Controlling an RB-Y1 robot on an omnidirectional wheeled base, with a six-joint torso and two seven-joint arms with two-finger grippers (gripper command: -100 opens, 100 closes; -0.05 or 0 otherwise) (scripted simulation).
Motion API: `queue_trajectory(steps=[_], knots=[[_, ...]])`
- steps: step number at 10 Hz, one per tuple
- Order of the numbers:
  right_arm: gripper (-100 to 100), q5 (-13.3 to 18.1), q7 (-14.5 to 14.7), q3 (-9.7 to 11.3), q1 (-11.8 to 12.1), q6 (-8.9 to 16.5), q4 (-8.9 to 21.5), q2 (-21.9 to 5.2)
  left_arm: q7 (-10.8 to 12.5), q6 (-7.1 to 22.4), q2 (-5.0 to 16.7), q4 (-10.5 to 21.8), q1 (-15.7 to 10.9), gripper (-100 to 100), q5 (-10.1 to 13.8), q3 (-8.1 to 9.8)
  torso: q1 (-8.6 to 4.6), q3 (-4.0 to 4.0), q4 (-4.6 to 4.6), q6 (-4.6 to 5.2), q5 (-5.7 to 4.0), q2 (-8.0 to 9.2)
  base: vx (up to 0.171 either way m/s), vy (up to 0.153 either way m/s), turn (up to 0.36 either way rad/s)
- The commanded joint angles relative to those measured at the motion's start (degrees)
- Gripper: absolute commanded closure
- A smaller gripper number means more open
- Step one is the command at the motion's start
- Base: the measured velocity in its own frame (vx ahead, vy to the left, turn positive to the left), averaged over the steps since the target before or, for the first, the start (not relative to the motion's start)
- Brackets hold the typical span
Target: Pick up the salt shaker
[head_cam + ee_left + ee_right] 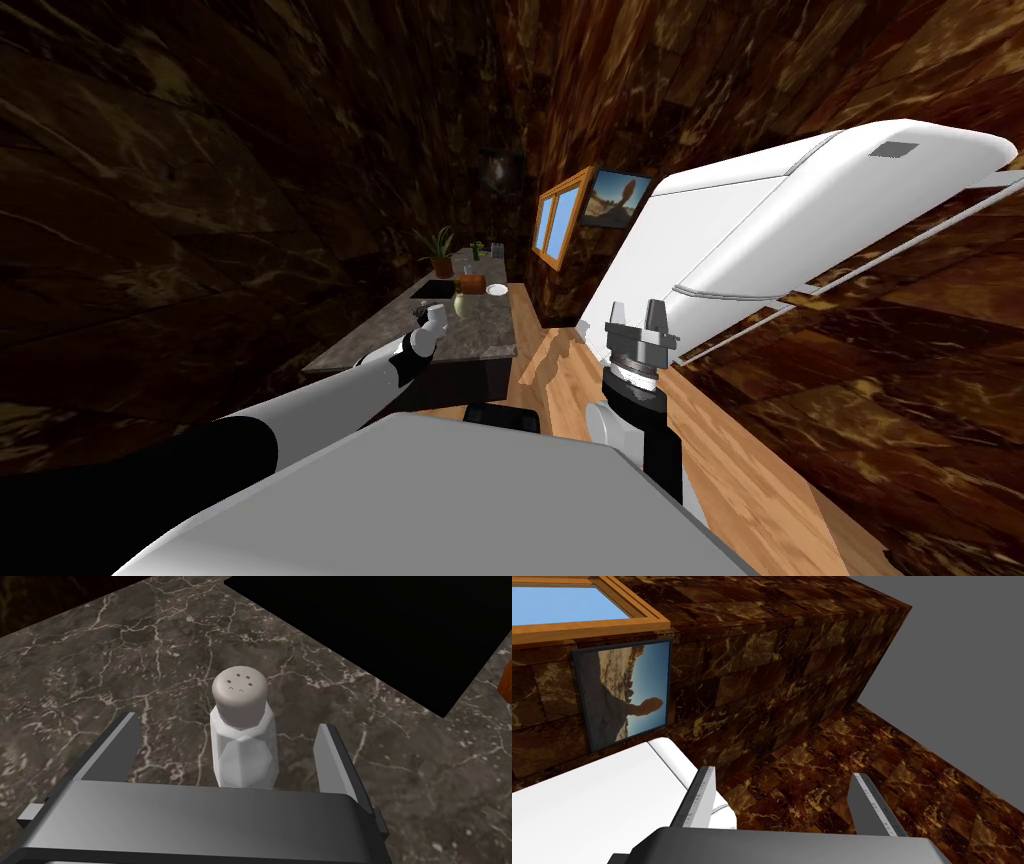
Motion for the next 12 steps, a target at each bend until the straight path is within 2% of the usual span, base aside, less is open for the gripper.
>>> queue_trajectory(steps=[1,2,3,4,5,6,7,8,9,12], knots=[[0,0.00,0.00,0.00,0.00,0.00,0.00,0.00,2.24,1.05,0.76,1.84,-0.47,-100,-0.45,-2.86,0.00,0.00,0.00,0.00,0.00,0.00,0.131,-0.082,0.424],[0,0.00,0.00,0.01,-0.01,0.00,0.00,0.01,4.39,3.36,0.39,2.28,-0.67,-100,-0.52,-5.40,-0.20,-0.06,-0.04,0.03,-0.03,-0.05,0.113,-0.149,0.434],[0,0.00,0.00,0.01,0.00,0.00,0.00,0.01,4.39,3.36,0.39,2.28,-0.67,-100,-0.52,-7.49,-0.44,-0.06,-0.04,0.03,-0.09,-0.06,0.105,-0.099,0.418],[0,0.00,0.00,0.01,-0.01,0.00,0.00,0.01,4.39,3.36,0.39,2.28,-0.67,-100,-0.52,-7.49,-0.34,-0.04,-0.03,0.05,-0.08,-0.03,0.031,-0.044,0.127],[0,0.00,0.00,0.01,-0.03,0.00,0.00,0.00,5.69,5.67,0.01,2.72,-0.86,-100,-0.59,-9.38,-0.12,0.05,0.00,0.10,-0.03,0.15,0.074,-0.092,0.297],[0,0.00,0.00,0.01,-0.01,0.00,0.00,0.00,6.55,5.67,0.01,2.72,-0.86,-100,-0.59,-11.28,-0.25,0.02,0.00,0.05,-0.04,0.07,0.054,-0.058,0.547],[0,0.00,0.00,0.01,-0.03,0.00,0.00,0.00,6.55,5.67,0.01,2.72,-0.86,-100,-0.59,-11.73,-0.17,0.01,-0.05,0.22,-0.06,0.12,-0.001,0.025,-0.072],[0,0.00,0.00,0.01,-0.04,0.01,0.00,-0.01,7.65,5.67,0.01,4.16,-0.86,-100,-0.59,-11.73,0.03,0.02,-0.08,0.28,-0.05,0.18,0.003,0.025,-0.072],[0,0.00,0.00,0.01,-0.04,0.01,0.00,-0.01,6.84,5.67,0.01,2.72,-0.86,-100,-0.59,-11.73,0.08,-0.03,-0.18,0.28,0.01,0.17,0.000,0.000,0.000],[0,0.00,0.00,0.01,-0.03,0.00,0.00,-0.01,6.55,5.67,0.01,2.72,-0.86,-100,-0.59,-11.73,0.17,0.09,-0.02,0.40,0.09,0.25,0.000,0.000,0.000]])
